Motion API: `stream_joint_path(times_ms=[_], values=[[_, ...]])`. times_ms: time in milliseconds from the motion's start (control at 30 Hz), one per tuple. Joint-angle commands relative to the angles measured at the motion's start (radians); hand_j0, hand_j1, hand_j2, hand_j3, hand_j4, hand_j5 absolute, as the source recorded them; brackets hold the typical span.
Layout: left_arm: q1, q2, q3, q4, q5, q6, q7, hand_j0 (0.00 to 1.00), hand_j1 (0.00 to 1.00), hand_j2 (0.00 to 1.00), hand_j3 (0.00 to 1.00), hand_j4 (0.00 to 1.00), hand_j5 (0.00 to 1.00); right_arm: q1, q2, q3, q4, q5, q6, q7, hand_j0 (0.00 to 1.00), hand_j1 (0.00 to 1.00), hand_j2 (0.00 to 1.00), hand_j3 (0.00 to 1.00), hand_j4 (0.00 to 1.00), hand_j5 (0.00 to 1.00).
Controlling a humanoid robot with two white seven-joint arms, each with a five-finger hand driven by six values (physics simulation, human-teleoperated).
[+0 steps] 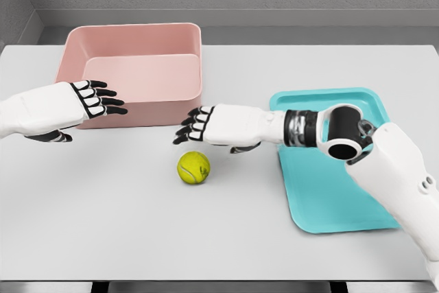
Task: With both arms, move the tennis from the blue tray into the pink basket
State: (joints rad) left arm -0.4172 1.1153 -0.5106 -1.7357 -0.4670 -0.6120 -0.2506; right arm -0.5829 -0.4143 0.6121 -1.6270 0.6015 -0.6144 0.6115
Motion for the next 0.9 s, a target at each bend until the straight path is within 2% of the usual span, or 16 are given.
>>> stream_joint_path(times_ms=[0,67,100,167,233,300,400,467,567,833,867], values=[[0.0,-0.005,0.0,-0.001,0.005,0.001,0.001,1.0,1.0,1.0,1.0,1.0,1.0,0.002,-0.046,-0.103,-0.109,-0.042,0.004,-0.001,1.0,1.0,1.0,1.0,1.0,1.0],[0.0,-0.02,-0.003,-0.007,-0.001,0.001,0.001,1.0,1.0,1.0,1.0,1.0,1.0,0.025,-0.086,-0.17,-0.114,-0.065,0.004,-0.001,1.0,1.0,1.0,1.0,1.0,1.0],[-0.005,-0.032,-0.022,-0.007,-0.012,0.001,-0.001,1.0,1.0,1.0,1.0,1.0,1.0,0.044,-0.113,-0.218,-0.139,-0.095,0.004,-0.001,1.0,1.0,1.0,1.0,1.0,1.0],[-0.012,-0.074,-0.037,-0.015,-0.05,0.001,-0.001,1.0,1.0,1.0,1.0,1.0,1.0,0.066,-0.19,-0.304,-0.14,-0.215,0.004,-0.001,1.0,1.0,1.0,1.0,1.0,1.0],[-0.043,-0.114,-0.069,-0.021,-0.082,0.001,-0.001,1.0,1.0,1.0,1.0,1.0,1.0,0.126,-0.25,-0.423,-0.14,-0.321,0.004,-0.001,1.0,1.0,1.0,1.0,1.0,1.0],[-0.081,-0.141,-0.118,-0.019,-0.094,0.001,-0.003,1.0,1.0,1.0,1.0,1.0,1.0,0.262,-0.258,-0.609,-0.139,-0.362,0.004,-0.001,1.0,1.0,1.0,1.0,1.0,1.0],[-0.144,-0.19,-0.196,-0.019,-0.108,0.001,-0.01,1.0,1.0,1.0,1.0,1.0,1.0,0.435,-0.244,-0.755,-0.137,-0.4,0.004,-0.001,1.0,1.0,1.0,1.0,1.0,1.0],[-0.175,-0.21,-0.236,-0.019,-0.11,0.001,-0.018,1.0,1.0,1.0,1.0,1.0,1.0,0.506,-0.204,-0.833,-0.139,-0.402,0.004,-0.001,1.0,1.0,1.0,1.0,1.0,1.0],[-0.221,-0.246,-0.304,-0.018,-0.111,0.001,-0.018,1.0,1.0,1.0,1.0,1.0,1.0,0.586,-0.178,-0.87,-0.139,-0.4,0.004,-0.001,1.0,1.0,1.0,1.0,1.0,1.0],[-0.249,-0.308,-0.368,-0.007,-0.094,0.001,-0.015,1.0,1.0,1.0,1.0,1.0,1.0,0.612,-0.147,-0.867,-0.139,-0.416,0.004,-0.01,1.0,1.0,1.0,1.0,1.0,1.0],[-0.249,-0.308,-0.37,-0.005,-0.064,0.001,-0.015,1.0,1.0,1.0,1.0,1.0,1.0,0.611,-0.147,-0.868,-0.139,-0.417,0.004,-0.01,1.0,1.0,1.0,1.0,1.0,1.0]])
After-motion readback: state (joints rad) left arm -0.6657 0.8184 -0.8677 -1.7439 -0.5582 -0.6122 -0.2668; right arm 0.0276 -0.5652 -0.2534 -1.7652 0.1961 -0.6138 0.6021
